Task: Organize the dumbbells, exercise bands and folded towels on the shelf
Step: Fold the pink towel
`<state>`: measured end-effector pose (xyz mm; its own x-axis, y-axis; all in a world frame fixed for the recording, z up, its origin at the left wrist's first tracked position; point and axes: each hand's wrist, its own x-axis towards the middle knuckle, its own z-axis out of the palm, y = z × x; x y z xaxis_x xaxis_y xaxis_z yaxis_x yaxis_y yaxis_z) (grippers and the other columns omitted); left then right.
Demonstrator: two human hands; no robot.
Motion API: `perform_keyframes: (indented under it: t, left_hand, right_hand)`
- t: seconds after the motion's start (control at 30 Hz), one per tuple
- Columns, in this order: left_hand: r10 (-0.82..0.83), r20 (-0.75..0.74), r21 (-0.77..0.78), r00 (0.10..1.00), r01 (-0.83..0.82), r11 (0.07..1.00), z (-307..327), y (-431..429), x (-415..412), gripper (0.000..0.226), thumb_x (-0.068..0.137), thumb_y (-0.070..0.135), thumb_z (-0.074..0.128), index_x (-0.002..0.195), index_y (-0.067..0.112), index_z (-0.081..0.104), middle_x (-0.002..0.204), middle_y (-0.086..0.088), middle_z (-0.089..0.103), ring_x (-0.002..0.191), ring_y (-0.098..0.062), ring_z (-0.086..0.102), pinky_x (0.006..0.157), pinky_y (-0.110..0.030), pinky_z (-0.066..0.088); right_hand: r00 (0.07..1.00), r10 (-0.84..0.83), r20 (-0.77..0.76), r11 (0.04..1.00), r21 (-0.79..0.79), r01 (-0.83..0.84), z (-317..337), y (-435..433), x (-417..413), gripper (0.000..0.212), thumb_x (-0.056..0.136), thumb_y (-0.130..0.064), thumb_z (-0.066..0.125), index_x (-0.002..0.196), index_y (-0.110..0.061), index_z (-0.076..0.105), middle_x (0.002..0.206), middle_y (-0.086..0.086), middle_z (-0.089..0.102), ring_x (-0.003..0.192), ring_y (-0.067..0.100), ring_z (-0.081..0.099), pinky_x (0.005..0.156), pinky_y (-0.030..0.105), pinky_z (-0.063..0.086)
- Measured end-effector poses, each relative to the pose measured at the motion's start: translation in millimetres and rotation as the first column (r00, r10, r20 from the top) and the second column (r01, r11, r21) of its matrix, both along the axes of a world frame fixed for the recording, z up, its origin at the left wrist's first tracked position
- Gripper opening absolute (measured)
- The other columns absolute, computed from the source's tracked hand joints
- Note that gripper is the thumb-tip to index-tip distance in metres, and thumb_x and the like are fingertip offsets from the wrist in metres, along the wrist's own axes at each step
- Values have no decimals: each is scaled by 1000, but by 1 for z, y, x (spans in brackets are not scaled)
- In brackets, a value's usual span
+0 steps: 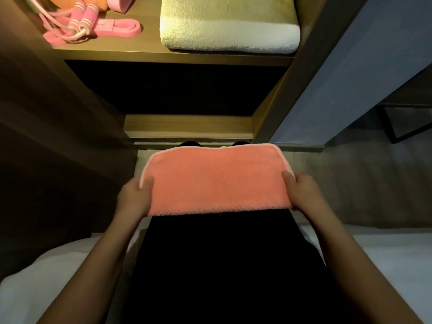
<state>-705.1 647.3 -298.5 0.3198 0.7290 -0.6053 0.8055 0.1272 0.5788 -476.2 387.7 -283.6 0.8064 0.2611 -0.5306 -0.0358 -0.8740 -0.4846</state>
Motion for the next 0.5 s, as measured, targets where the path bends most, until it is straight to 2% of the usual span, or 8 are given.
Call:
perform_keyframes:
  t: [0.07, 0.13, 0.2, 0.27, 0.33, 0.37, 0.43, 0.5]
  left_hand:
    - [-29, -9, 121, 1000, 29, 992, 1, -2, -9, 36, 103, 37, 40, 115, 7, 55, 92, -6, 54, 81, -19, 52, 66, -34, 41]
    - [-50, -12, 117, 999, 51, 992, -1, -9, -19, 35, 103, 37, 40, 110, 7, 54, 94, -9, 55, 81, -20, 53, 69, -35, 42]
    - [-42, -15, 23, 999, 42, 999, -1, -14, -26, 36, 103, 38, 39, 112, 7, 55, 91, -7, 55, 81, -20, 54, 70, -36, 44]
    - [-6, -1, -171, 1000, 6, 985, 2, -10, -28, 39, 103, 40, 39, 117, 8, 56, 94, -7, 57, 85, -23, 55, 77, -39, 45]
    - [72, 23, -369, 997, -58, 928, 8, -3, -23, 41, 101, 48, 38, 115, 13, 56, 99, -8, 59, 88, -25, 56, 79, -40, 43]
    - [103, 25, -416, 994, -84, 906, 9, 1, -18, 44, 100, 52, 37, 110, 15, 58, 102, -9, 60, 90, -27, 56, 82, -41, 43]
    - [141, 25, -421, 990, -118, 899, 6, 6, -3, 47, 98, 58, 36, 105, 19, 60, 105, -10, 62, 93, -27, 56, 87, -42, 42]
    - [182, 36, -386, 983, -155, 909, 5, 6, 14, 47, 98, 57, 38, 109, 17, 60, 102, -10, 62, 88, -25, 56, 75, -37, 43]
  right_hand:
    - [999, 1, 50, 999, 33, -2, 0, -8, -3, 41, 104, -30, 38, 106, 3, 62, 98, 23, 62, 81, 30, 54, 70, 31, 37]
    - [999, 19, 42, 999, 25, -20, -2, -19, -11, 41, 104, -28, 40, 106, 6, 62, 101, 26, 63, 81, 26, 51, 70, 31, 34]
    - [1000, 14, -4, 999, 39, -14, -4, -26, -18, 43, 104, -29, 40, 112, 7, 62, 111, 27, 63, 87, 25, 51, 72, 31, 35]
    - [991, -22, -130, 998, 60, 30, -2, -25, -16, 49, 103, -36, 39, 122, 5, 59, 123, 25, 60, 95, 27, 53, 78, 30, 37]
    - [958, -75, -277, 995, 40, 90, 2, -16, -8, 60, 102, -48, 33, 136, -1, 49, 135, 21, 52, 112, 32, 53, 85, 32, 36]
    - [939, -105, -326, 991, 48, 127, 4, -11, -3, 64, 101, -54, 29, 140, -6, 46, 139, 18, 49, 120, 33, 50, 88, 34, 35]
    - [919, -145, -366, 979, 84, 188, 4, 2, 6, 64, 100, -58, 28, 141, -13, 45, 137, 12, 50, 122, 31, 49, 93, 38, 36]
    - [919, -165, -358, 969, 117, 220, -1, 15, 12, 59, 100, -58, 30, 132, -16, 53, 123, 7, 57, 109, 27, 54, 90, 39, 41]
